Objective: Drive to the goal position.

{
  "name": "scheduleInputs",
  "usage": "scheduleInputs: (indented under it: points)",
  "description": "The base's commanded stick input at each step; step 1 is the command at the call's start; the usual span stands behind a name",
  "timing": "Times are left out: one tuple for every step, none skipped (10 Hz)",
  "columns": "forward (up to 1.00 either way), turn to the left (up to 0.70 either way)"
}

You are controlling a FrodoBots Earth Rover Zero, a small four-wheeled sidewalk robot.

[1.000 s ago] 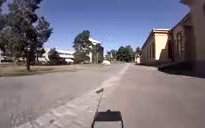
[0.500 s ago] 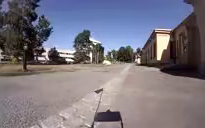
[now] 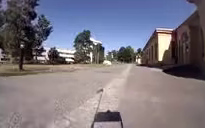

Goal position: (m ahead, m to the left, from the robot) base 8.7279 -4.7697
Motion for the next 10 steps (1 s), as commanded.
scheduleInputs:
  points:
    - [0.7,0.0]
    - [0.7,0.0]
    - [0.7,0.0]
    - [0.7,0.0]
    - [0.7,0.0]
    - [0.7,0.0]
    - [0.7,0.0]
    - [0.7,-0.01]
    - [0.7,-0.01]
    - [0.7,-0.04]
